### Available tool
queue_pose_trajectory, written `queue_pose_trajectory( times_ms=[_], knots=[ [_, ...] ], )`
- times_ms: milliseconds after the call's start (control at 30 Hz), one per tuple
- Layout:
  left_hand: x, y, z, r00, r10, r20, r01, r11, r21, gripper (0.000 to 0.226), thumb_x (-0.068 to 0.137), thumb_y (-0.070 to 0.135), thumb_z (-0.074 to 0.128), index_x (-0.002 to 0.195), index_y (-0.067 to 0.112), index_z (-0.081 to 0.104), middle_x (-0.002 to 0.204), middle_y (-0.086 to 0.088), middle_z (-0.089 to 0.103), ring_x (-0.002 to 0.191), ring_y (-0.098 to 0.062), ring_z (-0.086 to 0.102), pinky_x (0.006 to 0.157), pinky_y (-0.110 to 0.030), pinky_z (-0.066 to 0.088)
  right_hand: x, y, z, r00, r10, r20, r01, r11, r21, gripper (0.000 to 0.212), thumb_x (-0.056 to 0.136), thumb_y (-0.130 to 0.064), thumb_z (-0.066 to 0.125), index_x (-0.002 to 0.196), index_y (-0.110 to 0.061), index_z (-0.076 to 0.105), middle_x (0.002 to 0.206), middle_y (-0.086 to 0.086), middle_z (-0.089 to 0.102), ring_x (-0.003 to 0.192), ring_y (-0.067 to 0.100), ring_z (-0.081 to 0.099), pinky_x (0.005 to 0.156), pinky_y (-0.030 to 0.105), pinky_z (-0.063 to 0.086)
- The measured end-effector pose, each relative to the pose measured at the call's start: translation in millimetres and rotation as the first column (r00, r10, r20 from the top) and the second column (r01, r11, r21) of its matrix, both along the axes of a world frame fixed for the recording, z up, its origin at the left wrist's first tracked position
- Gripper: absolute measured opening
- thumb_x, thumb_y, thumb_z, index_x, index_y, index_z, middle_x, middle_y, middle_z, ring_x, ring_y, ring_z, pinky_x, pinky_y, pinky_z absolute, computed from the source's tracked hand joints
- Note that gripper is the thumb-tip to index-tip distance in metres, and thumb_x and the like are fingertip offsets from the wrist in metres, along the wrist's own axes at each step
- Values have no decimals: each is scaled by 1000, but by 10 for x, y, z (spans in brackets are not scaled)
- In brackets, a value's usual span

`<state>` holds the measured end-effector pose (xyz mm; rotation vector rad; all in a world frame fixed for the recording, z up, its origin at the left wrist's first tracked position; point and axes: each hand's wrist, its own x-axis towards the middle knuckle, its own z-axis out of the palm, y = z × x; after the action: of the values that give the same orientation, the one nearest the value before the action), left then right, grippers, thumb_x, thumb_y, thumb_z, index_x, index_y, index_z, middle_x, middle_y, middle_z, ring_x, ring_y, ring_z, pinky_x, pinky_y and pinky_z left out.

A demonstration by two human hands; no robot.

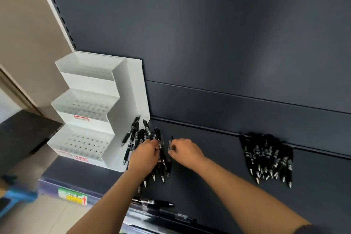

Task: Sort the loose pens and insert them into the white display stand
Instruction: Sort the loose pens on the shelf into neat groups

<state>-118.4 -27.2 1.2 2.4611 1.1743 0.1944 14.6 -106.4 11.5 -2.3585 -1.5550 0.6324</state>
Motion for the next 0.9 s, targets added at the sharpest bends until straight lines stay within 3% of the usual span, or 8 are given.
queue_pose_trajectory(
  times_ms=[167,233,333,533,667,900],
  knots=[
    [-211,70,-50,997,67,27,-66,998,-22,16,92,19,45,102,15,56,104,-2,55,94,-24,57,75,-36,48,-354,216,-101,997,-77,-11,75,992,-100,32,83,-41,62,99,-13,57,100,6,61,92,27,62,62,30,42],
    [-260,67,-75,997,74,28,-73,997,-22,17,92,20,45,103,16,57,104,-1,56,93,-23,57,75,-36,49,-433,270,-124,993,-120,-3,118,982,-146,24,81,-38,61,87,-16,56,89,3,59,86,26,63,59,28,41],
    [-295,65,-103,997,74,25,-73,997,-38,18,92,21,46,105,17,57,103,-1,55,94,-22,56,76,-35,49,-453,332,-93,988,-155,17,155,966,-206,28,78,-41,60,67,-20,46,72,-3,50,74,22,56,57,26,40],
    [-197,42,-108,998,62,25,-61,997,-52,17,90,21,47,104,18,55,100,0,53,94,-23,55,75,-35,49,-345,334,-64,979,-193,-72,173,960,-219,26,80,-32,59,66,-20,41,81,2,55,80,24,58,57,27,40],
    [-63,-12,-76,999,-3,45,4,999,-32,17,92,20,46,106,17,55,99,0,53,92,-20,56,68,-30,43,-192,220,-36,935,-294,-199,264,950,-166,24,83,-29,58,65,-16,47,69,3,60,72,24,67,67,35,58],
    [333,-225,-68,982,-184,50,187,981,-60,17,93,20,46,106,13,54,102,-3,54,94,-23,56,74,-33,47,319,-239,-55,894,-438,-95,409,884,-224,25,80,-29,61,65,-18,45,83,7,65,79,26,68,69,33,57]
  ],
)
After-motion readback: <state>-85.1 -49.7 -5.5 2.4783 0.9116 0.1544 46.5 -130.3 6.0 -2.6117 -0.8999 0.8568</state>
